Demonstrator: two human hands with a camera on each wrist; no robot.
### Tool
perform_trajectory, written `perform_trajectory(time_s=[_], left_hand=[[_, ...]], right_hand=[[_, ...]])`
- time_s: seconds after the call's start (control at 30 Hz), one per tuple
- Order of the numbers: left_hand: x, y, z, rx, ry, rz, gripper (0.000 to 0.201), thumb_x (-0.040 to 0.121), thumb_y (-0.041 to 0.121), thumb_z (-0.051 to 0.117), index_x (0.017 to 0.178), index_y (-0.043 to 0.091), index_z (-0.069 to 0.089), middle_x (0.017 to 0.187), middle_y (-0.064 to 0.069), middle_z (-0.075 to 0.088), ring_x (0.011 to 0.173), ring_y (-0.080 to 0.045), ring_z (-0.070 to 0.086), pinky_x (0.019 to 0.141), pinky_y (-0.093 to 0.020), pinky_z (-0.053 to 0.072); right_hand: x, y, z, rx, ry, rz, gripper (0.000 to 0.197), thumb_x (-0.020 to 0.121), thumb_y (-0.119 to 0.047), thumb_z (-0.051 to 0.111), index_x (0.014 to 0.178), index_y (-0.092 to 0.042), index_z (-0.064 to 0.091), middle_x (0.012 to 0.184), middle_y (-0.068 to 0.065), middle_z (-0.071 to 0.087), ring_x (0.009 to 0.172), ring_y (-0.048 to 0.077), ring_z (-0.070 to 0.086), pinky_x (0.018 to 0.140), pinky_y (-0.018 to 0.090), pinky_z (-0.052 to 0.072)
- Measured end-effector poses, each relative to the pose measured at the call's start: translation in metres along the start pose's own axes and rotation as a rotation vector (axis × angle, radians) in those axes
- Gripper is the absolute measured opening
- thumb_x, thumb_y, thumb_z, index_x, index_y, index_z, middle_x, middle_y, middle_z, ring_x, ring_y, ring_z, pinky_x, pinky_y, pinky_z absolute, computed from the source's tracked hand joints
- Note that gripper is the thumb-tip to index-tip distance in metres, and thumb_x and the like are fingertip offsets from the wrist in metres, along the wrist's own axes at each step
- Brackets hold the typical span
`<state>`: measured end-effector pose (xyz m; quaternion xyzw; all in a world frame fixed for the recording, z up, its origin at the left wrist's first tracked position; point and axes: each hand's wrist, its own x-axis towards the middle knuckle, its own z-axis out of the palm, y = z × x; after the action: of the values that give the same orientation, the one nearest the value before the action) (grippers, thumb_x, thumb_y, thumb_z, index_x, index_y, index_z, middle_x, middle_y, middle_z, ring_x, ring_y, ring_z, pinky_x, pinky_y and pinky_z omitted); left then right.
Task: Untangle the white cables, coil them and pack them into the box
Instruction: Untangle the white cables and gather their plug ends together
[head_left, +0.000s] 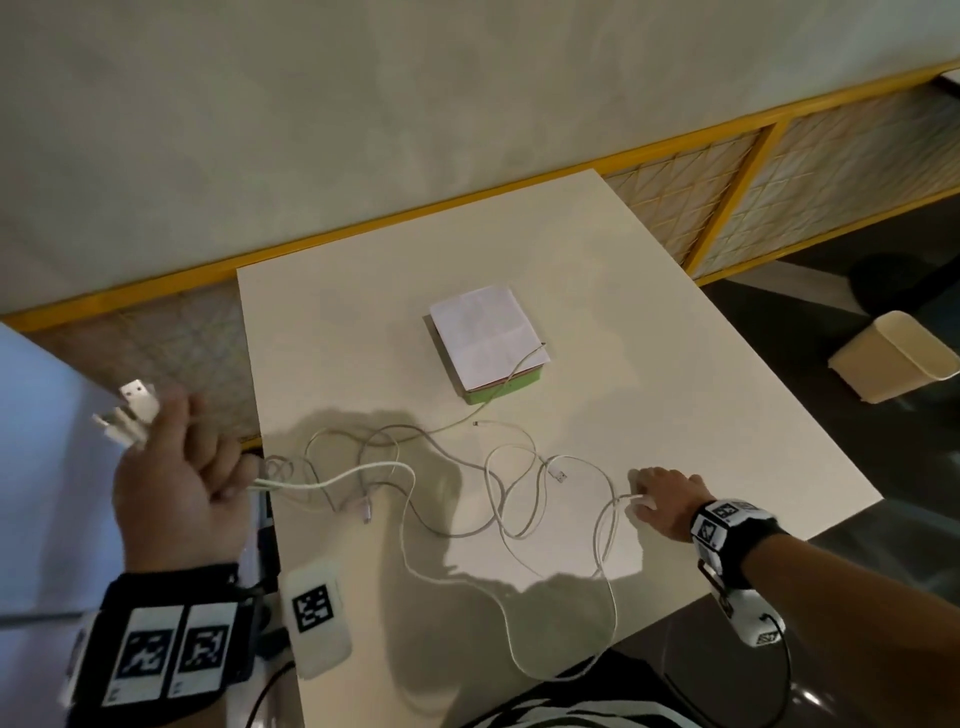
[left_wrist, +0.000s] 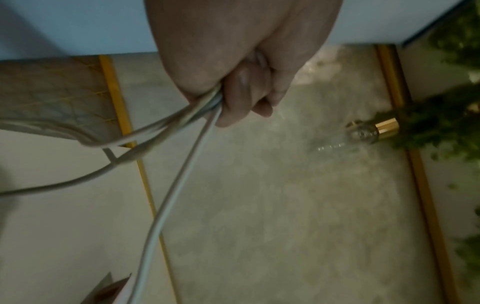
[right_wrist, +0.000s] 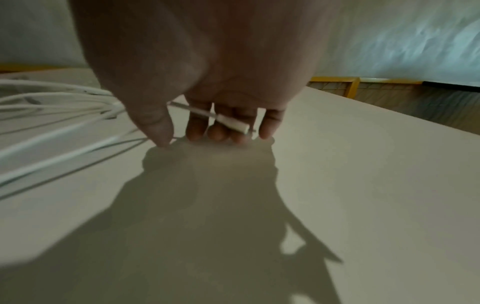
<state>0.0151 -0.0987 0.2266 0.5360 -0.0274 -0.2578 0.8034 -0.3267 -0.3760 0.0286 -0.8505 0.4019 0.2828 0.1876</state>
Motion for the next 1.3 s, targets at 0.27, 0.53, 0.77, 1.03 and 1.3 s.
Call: perform_trajectory(time_s=[0.27,0.53,0.77,1.03,1.3], left_hand=[[-0.013,-0.007,-0.021,-0.083,0.130,-0.019,0.025,0.090,0.031,0.049,0.065,0.027,0.046,0.036,0.004,0.022,0.029,-0.007,0.019,0.033,-0.016,0.018],[-0.035,-0.019,-0.014,-0.118,0.279,-0.041,0.030,0.094,0.032,0.047,0.065,0.026,0.050,0.040,0.006,0.020,0.031,-0.007,0.017,0.036,-0.018,0.015],[-0.039,-0.028,0.004,-0.113,0.262,-0.007,0.027,0.097,0.029,0.045,0.071,0.023,0.048,0.040,0.008,0.022,0.033,-0.005,0.018,0.037,-0.019,0.016],[-0.036,-0.052,0.038,0.039,0.266,0.044,0.028,0.096,0.023,0.048,0.068,0.022,0.048,0.040,0.010,0.022,0.036,-0.005,0.017,0.039,-0.019,0.018],[-0.036,-0.071,0.052,0.044,0.144,0.016,0.031,0.097,0.015,0.047,0.067,0.018,0.052,0.041,0.010,0.022,0.035,-0.006,0.017,0.043,-0.023,0.015]], right_hand=[[0.037,-0.043,-0.045,0.127,0.193,-0.048,0.035,0.085,-0.019,0.047,0.120,-0.018,0.047,0.126,0.007,0.049,0.118,0.029,0.044,0.097,0.040,0.034],[0.068,-0.116,-0.049,-0.197,0.037,-0.185,0.037,0.086,-0.040,0.046,0.117,-0.021,0.051,0.121,0.007,0.058,0.113,0.030,0.053,0.095,0.044,0.034],[0.061,-0.118,-0.059,0.062,-0.002,-0.239,0.031,0.089,-0.033,0.045,0.111,-0.011,0.049,0.115,0.018,0.061,0.106,0.036,0.057,0.082,0.036,0.041],[0.040,-0.120,-0.096,0.685,0.267,-0.494,0.029,0.092,-0.014,0.049,0.119,-0.025,0.048,0.074,0.004,0.067,0.059,0.017,0.064,0.057,0.023,0.049],[-0.016,-0.142,-0.119,0.921,0.094,-0.718,0.026,0.088,0.007,0.048,0.107,-0.004,0.061,0.087,0.007,0.067,0.074,0.006,0.064,0.071,0.014,0.048]])
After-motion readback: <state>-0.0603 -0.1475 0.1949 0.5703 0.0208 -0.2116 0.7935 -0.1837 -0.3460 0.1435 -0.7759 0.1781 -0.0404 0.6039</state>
